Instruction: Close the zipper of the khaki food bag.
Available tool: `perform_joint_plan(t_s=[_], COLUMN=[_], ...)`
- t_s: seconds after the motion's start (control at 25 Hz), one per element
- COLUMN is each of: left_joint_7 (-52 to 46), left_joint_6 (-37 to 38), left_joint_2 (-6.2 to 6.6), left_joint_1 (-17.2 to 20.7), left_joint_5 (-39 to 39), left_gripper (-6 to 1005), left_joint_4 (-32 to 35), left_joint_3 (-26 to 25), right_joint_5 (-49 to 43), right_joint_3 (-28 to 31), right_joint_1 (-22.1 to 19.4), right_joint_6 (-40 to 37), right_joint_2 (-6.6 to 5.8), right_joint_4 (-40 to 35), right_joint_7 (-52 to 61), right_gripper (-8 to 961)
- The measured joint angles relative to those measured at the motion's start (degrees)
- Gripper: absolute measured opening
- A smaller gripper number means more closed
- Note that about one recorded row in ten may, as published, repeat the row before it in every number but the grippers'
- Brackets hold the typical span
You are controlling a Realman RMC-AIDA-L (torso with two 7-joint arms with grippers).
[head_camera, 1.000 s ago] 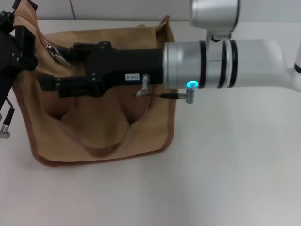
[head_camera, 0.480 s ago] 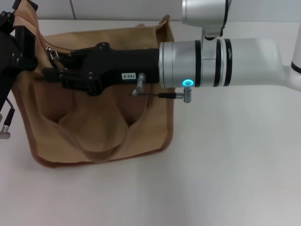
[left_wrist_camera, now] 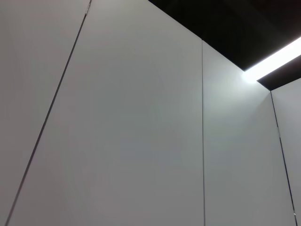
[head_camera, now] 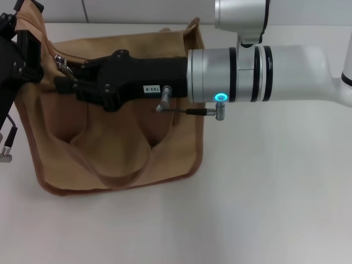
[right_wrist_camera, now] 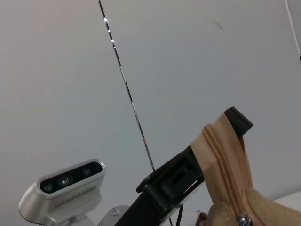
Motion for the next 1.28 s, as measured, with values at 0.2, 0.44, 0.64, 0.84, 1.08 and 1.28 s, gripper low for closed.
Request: perform_joint_plan(t_s=[0.2,0.44,0.64,0.84,1.08,1.28], left_joint_7=[0.2,0.3,0.3,0.4,0.4,0.5], left_joint_6=[0.0,0.0,0.0,0.0,0.0,-0.1], left_joint_2=[0.0,0.0,0.0,0.0,0.0,0.0], left_joint_1=[0.0,0.0,0.0,0.0,0.0,0.0], left_joint_5=[0.0,0.0,0.0,0.0,0.0,0.0], left_gripper=[21,22,22,22,22,22], left_joint_4=[0.0,0.0,0.0,0.0,0.0,0.0], left_joint_3=[0.0,0.0,0.0,-0.1,-0.1,-0.1], right_joint_5=[0.1,0.0,0.1,0.1,0.1,1.2], right_joint_3=[0.5,0.2,0.3,0.4,0.4,1.0], right_joint_1=[-0.5,0.0,0.1,-0.1,-0.1,-0.6], right_joint_6=[0.0,0.0,-0.2,-0.8,-0.9,-1.0], right_joint_2=[0.01,0.0,0.01,0.0,0.0,0.01], right_joint_4=[0.0,0.0,-0.1,-0.1,-0.1,-0.1], right_joint_7=[-0.1,-0.1,-0.2,-0.2,-0.2,-0.2], right_gripper=[152,143,146,158,237,260])
